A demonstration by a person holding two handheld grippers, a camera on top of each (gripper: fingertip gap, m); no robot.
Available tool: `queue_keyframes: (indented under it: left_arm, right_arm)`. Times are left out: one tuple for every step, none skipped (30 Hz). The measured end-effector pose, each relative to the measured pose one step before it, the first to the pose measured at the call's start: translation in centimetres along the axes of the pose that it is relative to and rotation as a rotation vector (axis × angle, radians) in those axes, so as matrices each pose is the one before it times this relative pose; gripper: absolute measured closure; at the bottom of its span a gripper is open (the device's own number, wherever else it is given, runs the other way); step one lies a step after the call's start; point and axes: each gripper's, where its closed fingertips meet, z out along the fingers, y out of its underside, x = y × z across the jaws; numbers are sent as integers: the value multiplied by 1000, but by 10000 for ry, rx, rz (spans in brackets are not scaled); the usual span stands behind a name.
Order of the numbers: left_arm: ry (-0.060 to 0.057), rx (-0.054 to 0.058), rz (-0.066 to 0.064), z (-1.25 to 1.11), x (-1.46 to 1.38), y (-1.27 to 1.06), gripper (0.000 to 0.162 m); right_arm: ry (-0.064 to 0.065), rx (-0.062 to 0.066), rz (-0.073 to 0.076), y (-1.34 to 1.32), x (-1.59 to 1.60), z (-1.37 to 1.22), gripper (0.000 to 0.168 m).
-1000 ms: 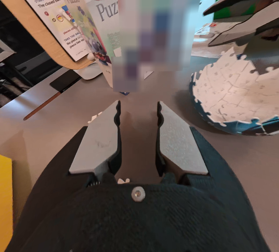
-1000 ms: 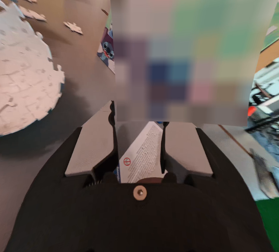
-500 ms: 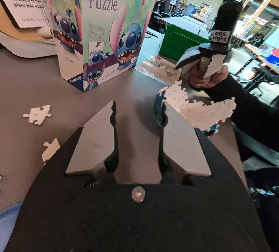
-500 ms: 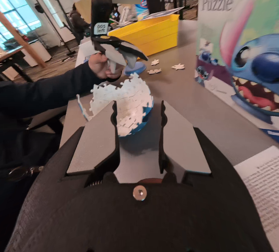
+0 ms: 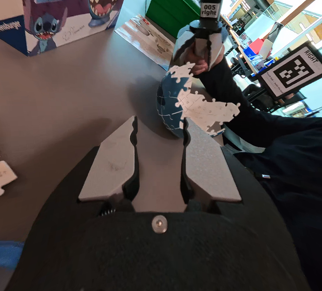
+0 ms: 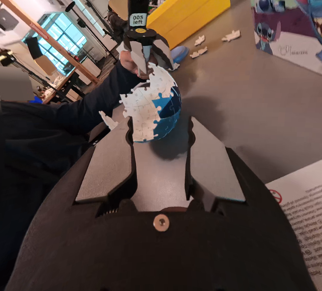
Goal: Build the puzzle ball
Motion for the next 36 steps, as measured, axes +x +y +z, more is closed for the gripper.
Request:
queue_keyframes:
  left_arm:
    - [37,-148,-147,346,-83,295,113]
    - [-177,-103,-125,336,-411,233,116]
    - [-287,-94,-106,316,-589,241,116]
    - [-188,-174,-80,311,-410,334,116]
    - [-88,-210,-59,250,-205,330,116]
    - [-21,-136,-50,152,-48,188,116]
    - [67,-29,-54,78,121,45,116]
    - [144,30,-73,14,257,-22,116]
    - [184,42,-93,2,304,-47,116]
    - [195,30,-93,2,310,-45,116]
    - [141,23,-56,-2,242,-33,116]
    - [77,38,-15,-21,138,-83,116]
    - [33,37,7,-38,84,-67,116]
    - [35,30,-11,-36,69,-45,116]
    - [119,25,-50,-25,173,-41,116]
    - [213,28,-69,11,317,-36,116]
    - [201,31,-69,41,293,-45,116]
    - [132,38,-42,73,192,-52,116]
    - [89,15,-22,86,127,-9,116]
    - [87,-20,-24,125,111,46,116]
    - [94,-38,-39,133,109,84,116]
    - [105,-51,-42,132,129,102,116]
    - [89,-60,-18,123,119,102,116]
    - [92,-45,-11,123,135,89,116]
    - [129,-37,-20,140,189,85,116]
    - [174,-28,-36,169,257,72,116]
    - [185,-28,-61,185,248,83,117]
    - [140,-72,-70,220,161,152,116]
    - [48,-104,-59,230,18,197,116]
    - [-12,-116,-36,214,-62,205,115]
    - [49,-65,-11,150,73,105,115]
    - [39,-32,12,86,98,47,115]
    - [18,0,18,14,86,1,115]
    - [-6,-13,10,-12,46,11,115]
    - [-17,-13,-1,-27,-7,27,115]
    - [10,15,-34,-17,27,-23,115]
  right_arm:
    - [125,-77,350,171,619,75,110]
    - [290,29,287,27,810,-5,114]
    - [342,58,210,-7,841,-85,119]
    - [283,3,124,39,673,-123,123]
    - [200,13,66,11,450,-144,124]
    - [54,59,75,-75,174,-151,125]
    - [-132,73,123,-83,-141,-99,126]
    - [-240,30,156,-13,-310,-50,126]
    - [-247,-26,142,80,-312,17,126]
    - [-233,-68,84,148,-319,100,126]
    - [-212,-104,28,184,-327,171,126]
    - [-154,-138,-1,251,-251,212,126]
    - [-71,-149,-11,263,-128,220,125]
    - [-4,-139,-20,237,-28,212,123]
    - [11,-111,-28,172,-6,186,123]
    - [3,-67,-27,105,-10,167,122]
    - [-24,-34,-16,53,-30,171,122]
    - [-87,-45,7,82,-131,194,122]
    - [-158,-85,15,138,-244,229,121]
    - [-169,-103,-7,162,-293,241,121]
    - [-144,-88,-25,134,-268,221,120]
    - [-135,-67,-19,106,-263,206,120]
    - [-146,-52,-3,77,-271,148,120]
    - [-131,-28,13,52,-236,114,120]
    - [-101,-15,15,29,-175,78,119]
    - [-56,-15,3,24,-103,50,119]
    - [-10,-11,-12,20,-14,49,119]
    - [-3,-18,-7,28,-15,71,118]
    - [-31,-39,2,60,-43,90,118]
    - [-9,-51,-7,87,-13,117,118]
    - [54,-49,-23,74,66,120,118]
    - [76,-40,-30,34,115,114,118]
    - [47,-19,-15,5,71,102,118]
    - [32,10,3,-43,59,83,118]
    - [38,23,24,-55,90,45,117]
    - [46,17,41,-42,113,48,118]
